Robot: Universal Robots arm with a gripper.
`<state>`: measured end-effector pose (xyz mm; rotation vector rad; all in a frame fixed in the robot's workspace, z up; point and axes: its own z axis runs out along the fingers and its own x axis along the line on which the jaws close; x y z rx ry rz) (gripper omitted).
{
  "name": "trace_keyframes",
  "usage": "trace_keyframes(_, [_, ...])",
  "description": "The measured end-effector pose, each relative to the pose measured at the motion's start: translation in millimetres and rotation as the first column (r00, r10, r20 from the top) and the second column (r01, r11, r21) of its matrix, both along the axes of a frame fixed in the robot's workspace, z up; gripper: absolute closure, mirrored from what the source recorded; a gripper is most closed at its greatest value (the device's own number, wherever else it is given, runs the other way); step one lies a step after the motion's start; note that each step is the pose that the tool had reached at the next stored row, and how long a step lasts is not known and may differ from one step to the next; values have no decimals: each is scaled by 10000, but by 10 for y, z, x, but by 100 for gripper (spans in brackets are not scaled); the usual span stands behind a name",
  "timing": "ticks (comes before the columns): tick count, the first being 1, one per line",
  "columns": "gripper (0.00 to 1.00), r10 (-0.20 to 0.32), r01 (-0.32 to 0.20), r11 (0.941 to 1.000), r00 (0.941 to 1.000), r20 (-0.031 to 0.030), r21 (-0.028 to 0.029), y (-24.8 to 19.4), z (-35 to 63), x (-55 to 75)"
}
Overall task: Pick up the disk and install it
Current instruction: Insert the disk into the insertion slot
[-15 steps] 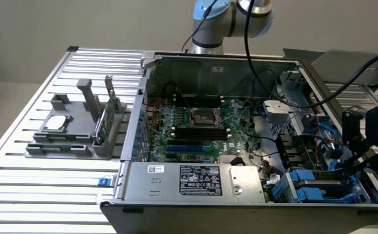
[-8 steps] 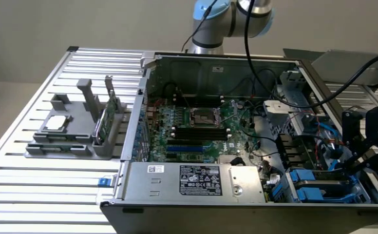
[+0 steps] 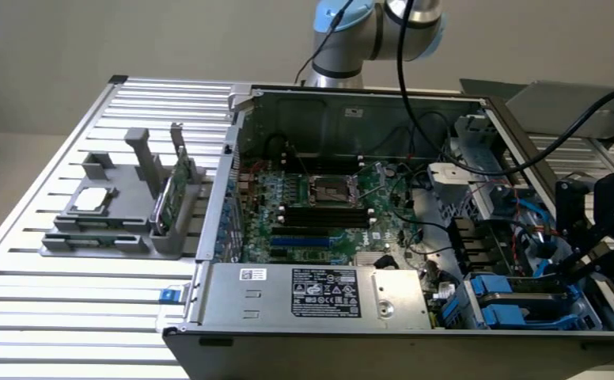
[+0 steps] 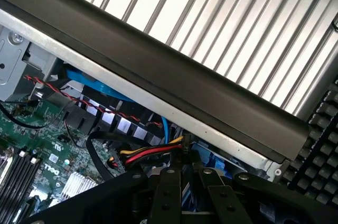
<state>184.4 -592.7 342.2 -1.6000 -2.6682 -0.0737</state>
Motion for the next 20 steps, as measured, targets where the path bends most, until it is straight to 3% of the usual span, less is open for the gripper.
trace_keyframes(5, [83,1,-1,10000,10000,1,-1,0,20,-6])
trace_keyframes(9, [83,0,0,10000,10000,1,-3,0,166,-67])
trace_keyframes(15, [83,0,0,10000,10000,0,1,0,205,-299])
trace_keyframes(20, [83,-43,43,10000,10000,0,0,0,205,-417])
